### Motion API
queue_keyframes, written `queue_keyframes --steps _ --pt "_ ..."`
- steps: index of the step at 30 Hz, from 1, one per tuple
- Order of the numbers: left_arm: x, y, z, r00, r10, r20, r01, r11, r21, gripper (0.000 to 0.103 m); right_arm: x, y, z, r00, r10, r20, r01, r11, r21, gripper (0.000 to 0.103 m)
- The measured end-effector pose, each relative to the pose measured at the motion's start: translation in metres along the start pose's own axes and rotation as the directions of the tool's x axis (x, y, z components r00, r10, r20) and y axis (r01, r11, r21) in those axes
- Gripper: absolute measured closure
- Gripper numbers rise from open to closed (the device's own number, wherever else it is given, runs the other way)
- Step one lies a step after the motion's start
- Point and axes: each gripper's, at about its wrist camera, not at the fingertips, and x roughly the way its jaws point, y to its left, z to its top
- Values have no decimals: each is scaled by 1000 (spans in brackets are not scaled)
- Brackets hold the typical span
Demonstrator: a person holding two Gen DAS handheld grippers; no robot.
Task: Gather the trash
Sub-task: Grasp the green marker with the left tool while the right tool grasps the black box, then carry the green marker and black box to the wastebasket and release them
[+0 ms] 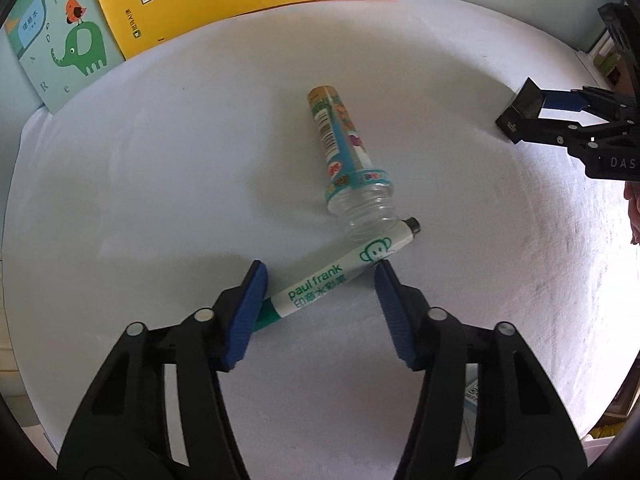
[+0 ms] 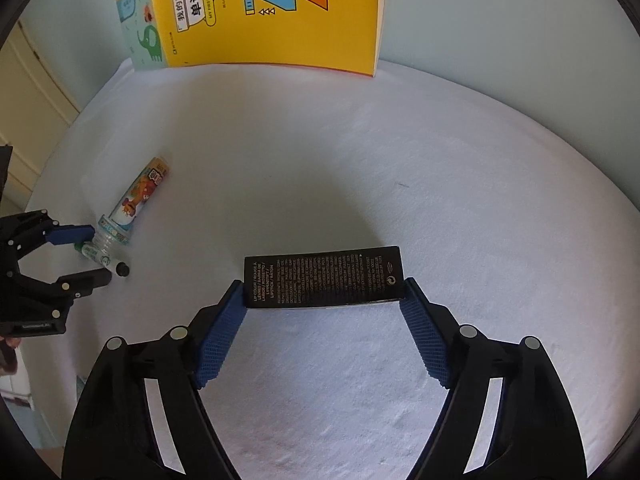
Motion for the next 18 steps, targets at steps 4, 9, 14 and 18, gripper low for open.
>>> queue_keyframes --steps 4,9,14,18 --pt "-4 -10 -2 1000 -18 -9 18 999 28 89 -10 0 -3 1000 17 16 -17 999 29 25" --pt "-10 -15 -13 1000 -27 -15 27 1000 3 92 -24 4 -12 999 26 36 -27 999 42 25" --pt "-22 -18 -26 999 -37 -7 37 999 -23 92 -34 5 -23 997 53 52 -57 996 72 25" --pt "-37 -27 -44 999 -33 0 33 998 -46 92 -44 12 -29 995 74 66 -79 994 75 25"
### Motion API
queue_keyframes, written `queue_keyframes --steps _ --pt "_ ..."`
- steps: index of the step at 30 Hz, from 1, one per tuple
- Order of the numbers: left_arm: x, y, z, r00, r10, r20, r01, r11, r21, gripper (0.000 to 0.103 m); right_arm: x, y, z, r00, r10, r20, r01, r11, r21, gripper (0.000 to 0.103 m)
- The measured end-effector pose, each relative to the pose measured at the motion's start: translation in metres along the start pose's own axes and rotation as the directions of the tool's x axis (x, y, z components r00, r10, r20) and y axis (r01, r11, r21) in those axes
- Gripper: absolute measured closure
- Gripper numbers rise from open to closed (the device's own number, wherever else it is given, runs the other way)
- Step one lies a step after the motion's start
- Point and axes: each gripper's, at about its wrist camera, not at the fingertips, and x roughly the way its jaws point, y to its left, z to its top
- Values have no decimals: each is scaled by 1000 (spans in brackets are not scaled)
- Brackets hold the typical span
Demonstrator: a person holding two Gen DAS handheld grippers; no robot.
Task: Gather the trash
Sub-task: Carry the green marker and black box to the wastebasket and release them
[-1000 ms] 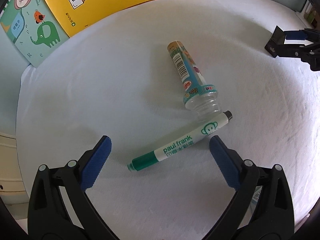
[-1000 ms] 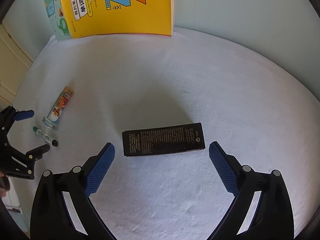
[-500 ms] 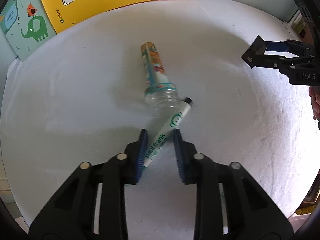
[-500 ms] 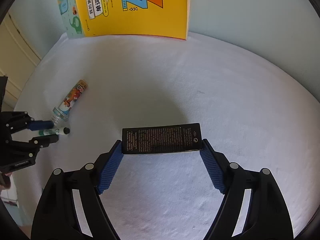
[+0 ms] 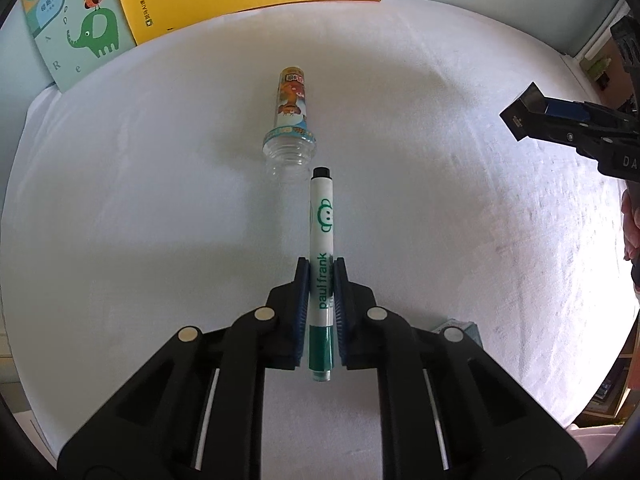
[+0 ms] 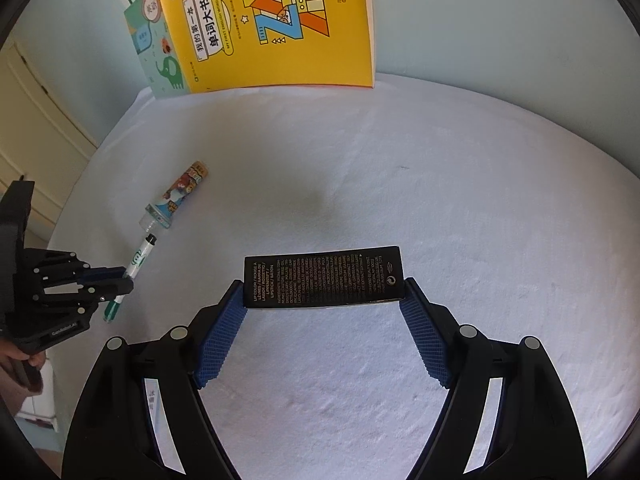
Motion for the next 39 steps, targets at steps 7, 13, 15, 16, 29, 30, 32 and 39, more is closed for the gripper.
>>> queue_keyframes --steps 7,13,15,16,29,30,32,39 --pt "-13 3 -18 1000 30 -6 -31 998 -60 92 -20 25 -15 998 47 31 -46 999 -10 25" --pt "-38 25 -51 998 62 21 -59 990 -128 92 -33 57 -28 992 122 43 -121 992 -33 25" --pt "-45 32 -63 997 72 26 -67 986 -152 92 -36 70 -32 990 136 42 -134 989 -57 25" --pt "-50 35 -72 996 83 31 -77 983 -168 92 -38 78 -34 989 145 41 -142 987 -70 25" --pt "-75 72 -158 986 165 11 -153 937 -314 92 -50 159 -59 970 243 -1 -238 949 -207 25" --pt "-77 75 -165 985 170 8 -158 933 -325 92 -49 167 -61 967 253 -9 -249 944 -219 25" --pt "-81 81 -179 984 176 3 -164 922 -351 92 -49 184 -65 963 268 -21 -265 934 -241 25" --pt "-99 103 -233 978 209 -11 -193 877 -441 92 -43 251 -80 941 328 -80 -335 882 -332 25"
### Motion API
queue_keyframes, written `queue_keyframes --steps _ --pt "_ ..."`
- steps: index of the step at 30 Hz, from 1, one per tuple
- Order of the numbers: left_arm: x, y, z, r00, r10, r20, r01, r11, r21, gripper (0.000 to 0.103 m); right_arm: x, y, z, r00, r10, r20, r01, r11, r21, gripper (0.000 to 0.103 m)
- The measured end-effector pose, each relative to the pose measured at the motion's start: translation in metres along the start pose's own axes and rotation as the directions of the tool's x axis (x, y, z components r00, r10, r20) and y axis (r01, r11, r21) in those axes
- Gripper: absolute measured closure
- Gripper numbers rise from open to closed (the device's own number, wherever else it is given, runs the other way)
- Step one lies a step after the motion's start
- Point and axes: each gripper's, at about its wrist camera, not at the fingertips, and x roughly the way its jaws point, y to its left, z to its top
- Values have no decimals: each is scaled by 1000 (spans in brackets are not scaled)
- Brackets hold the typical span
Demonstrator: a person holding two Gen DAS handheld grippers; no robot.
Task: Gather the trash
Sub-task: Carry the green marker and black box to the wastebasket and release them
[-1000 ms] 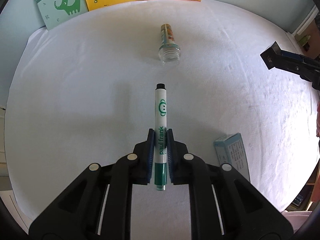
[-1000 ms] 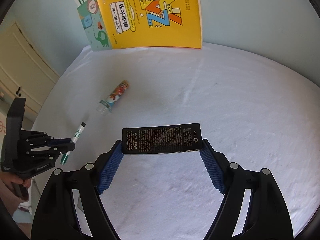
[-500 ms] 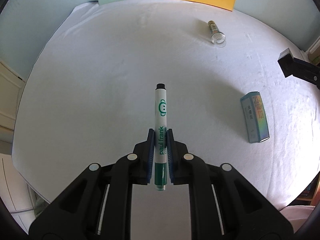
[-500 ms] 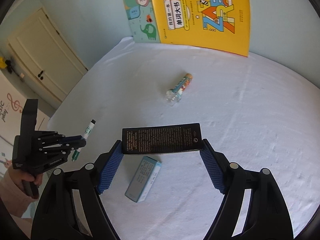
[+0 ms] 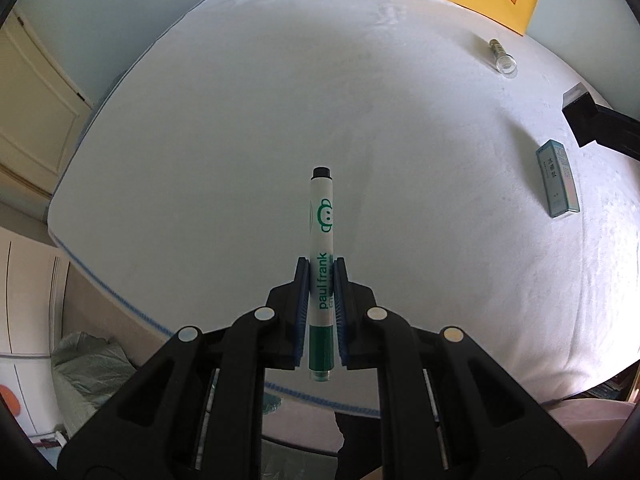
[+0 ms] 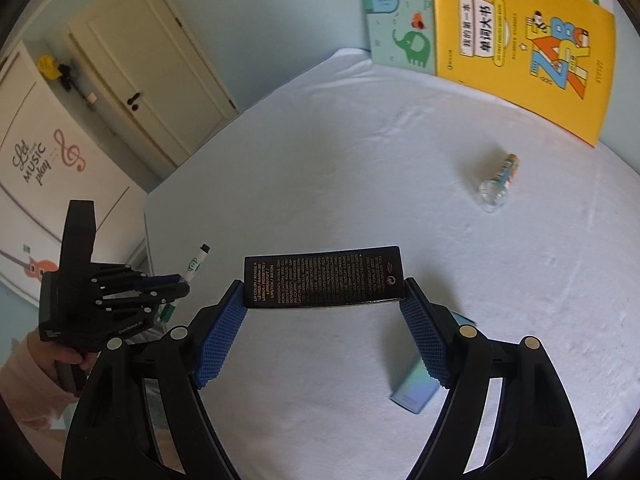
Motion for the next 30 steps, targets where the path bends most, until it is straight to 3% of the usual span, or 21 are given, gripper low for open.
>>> queue_keyframes --steps 12,20,30 --pt "-22 88 -71 998 66 -6 -66 974 -216 92 58 120 13 987 131 -95 -147 970 -192 25" --pt "-28 136 -127 995 93 -37 -100 929 -355 92 91 198 12 962 215 -167 -256 922 -292 25" --pt "-30 178 -180 992 104 -65 -123 858 -499 92 126 286 -3 919 258 -299 -370 827 -423 25"
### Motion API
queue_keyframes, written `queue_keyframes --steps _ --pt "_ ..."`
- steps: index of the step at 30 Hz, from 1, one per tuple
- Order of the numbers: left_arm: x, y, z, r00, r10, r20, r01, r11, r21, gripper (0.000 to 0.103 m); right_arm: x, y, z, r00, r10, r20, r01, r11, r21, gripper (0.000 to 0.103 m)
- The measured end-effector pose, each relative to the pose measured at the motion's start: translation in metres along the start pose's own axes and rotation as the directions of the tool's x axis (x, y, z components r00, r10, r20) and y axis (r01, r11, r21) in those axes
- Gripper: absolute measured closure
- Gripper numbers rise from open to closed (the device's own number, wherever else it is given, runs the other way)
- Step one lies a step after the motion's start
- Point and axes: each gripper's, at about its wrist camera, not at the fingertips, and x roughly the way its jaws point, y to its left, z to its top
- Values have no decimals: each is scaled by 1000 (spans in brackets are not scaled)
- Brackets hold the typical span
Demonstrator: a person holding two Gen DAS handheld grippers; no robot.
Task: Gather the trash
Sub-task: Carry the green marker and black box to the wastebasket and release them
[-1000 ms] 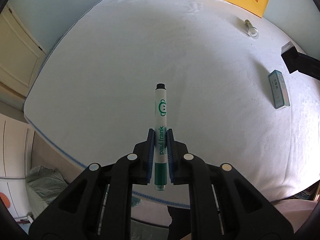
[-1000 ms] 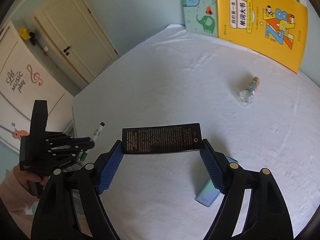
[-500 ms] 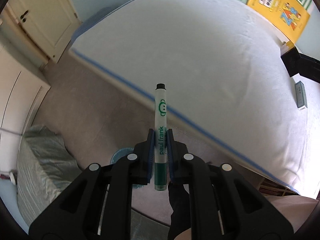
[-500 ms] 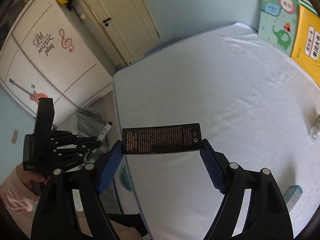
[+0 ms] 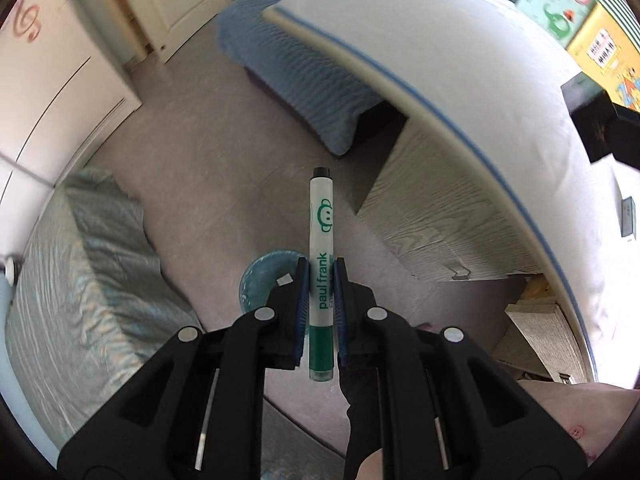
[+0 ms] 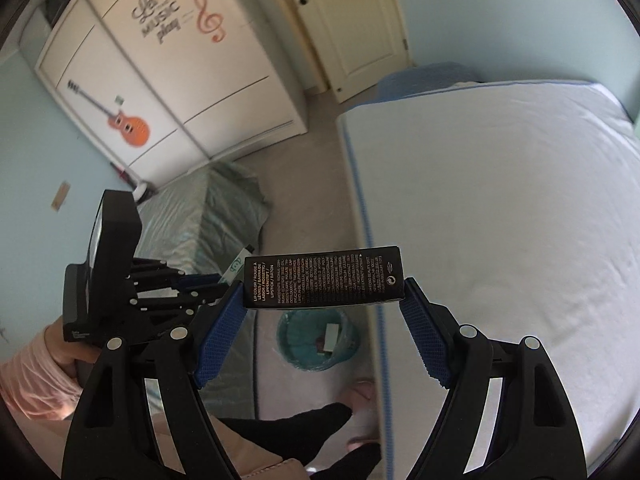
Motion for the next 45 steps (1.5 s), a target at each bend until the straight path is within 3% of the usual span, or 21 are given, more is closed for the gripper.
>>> queue_keyframes --steps 10,21,45 --pt "1 53 -31 1000 18 -16 -20 988 -151 92 41 39 13 993 73 -90 -84 988 -130 25" --pt "7 92 -52 999 22 -42 -32 967 -252 92 74 79 25 977 132 -166 -168 961 -221 25" --pt "25 132 -68 997 -15 -79 -12 943 -331 92 126 126 34 944 163 -286 -250 920 -301 25"
